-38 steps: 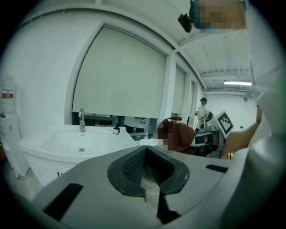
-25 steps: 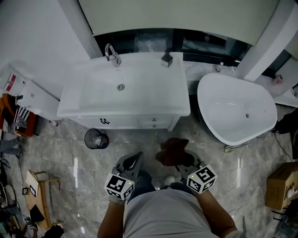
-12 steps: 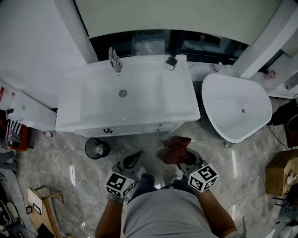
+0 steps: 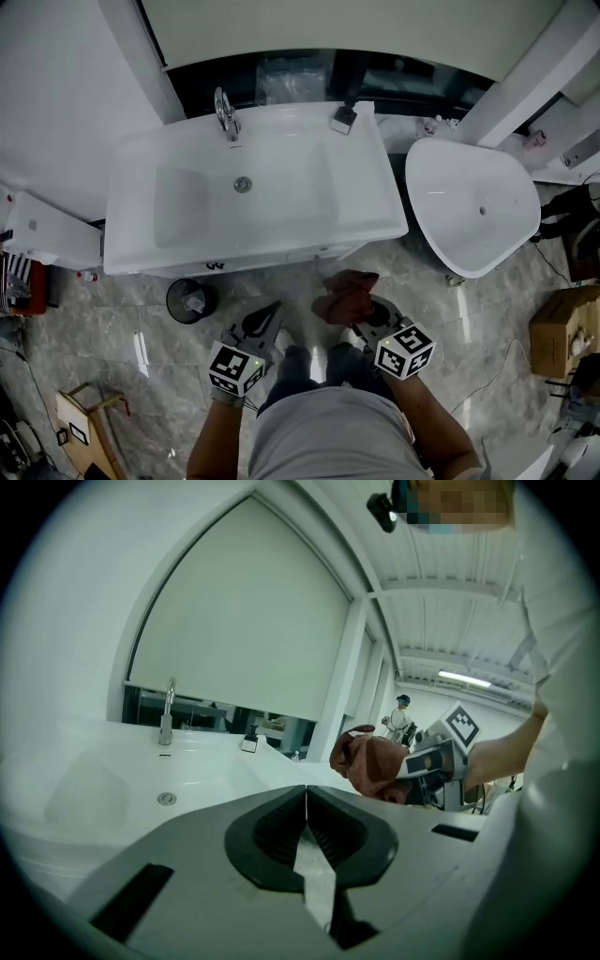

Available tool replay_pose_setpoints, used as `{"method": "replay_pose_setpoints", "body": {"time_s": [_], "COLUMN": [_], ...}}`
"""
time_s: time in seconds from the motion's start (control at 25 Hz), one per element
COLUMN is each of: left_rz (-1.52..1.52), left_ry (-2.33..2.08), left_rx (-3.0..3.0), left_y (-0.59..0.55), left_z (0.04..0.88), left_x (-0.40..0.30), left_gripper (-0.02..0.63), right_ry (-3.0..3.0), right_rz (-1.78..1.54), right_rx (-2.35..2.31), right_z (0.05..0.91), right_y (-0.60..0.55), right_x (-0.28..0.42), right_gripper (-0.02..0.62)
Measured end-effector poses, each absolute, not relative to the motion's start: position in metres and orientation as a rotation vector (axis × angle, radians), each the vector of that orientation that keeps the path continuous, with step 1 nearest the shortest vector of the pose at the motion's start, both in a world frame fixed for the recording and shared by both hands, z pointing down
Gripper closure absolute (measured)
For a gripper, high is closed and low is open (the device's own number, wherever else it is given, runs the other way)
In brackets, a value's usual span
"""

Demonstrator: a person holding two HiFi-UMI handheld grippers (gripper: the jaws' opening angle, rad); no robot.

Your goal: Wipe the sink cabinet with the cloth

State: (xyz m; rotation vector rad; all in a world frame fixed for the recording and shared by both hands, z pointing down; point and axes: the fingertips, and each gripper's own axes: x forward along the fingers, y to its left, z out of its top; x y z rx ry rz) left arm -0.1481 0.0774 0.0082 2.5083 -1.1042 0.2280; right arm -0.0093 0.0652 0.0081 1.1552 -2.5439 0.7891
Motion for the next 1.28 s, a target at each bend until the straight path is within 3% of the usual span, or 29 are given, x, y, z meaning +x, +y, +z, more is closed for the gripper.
{"method": "replay_pose_setpoints", "body": {"time_s": [0.48, 1.28], "left_rz": [0.263, 0.152], "left_ry": [-1.229, -1.427], "left_rx": [2.403, 2.277], "left_y": [0.058, 0.003], "left_z": [0.098, 0.396], "left_x": [-0.133, -0.155], "left_gripper": [0.595, 0.595], "right_ry": [-2.523, -2.402], "right_rz": [0.854, 1.256], "right_rx": [0.955, 0.672], "right_z": [0.112, 0.455], "right_y": [0.026, -0.030], "right_x": [-0.012, -0.055], "right_gripper": [0.489, 0.489]}}
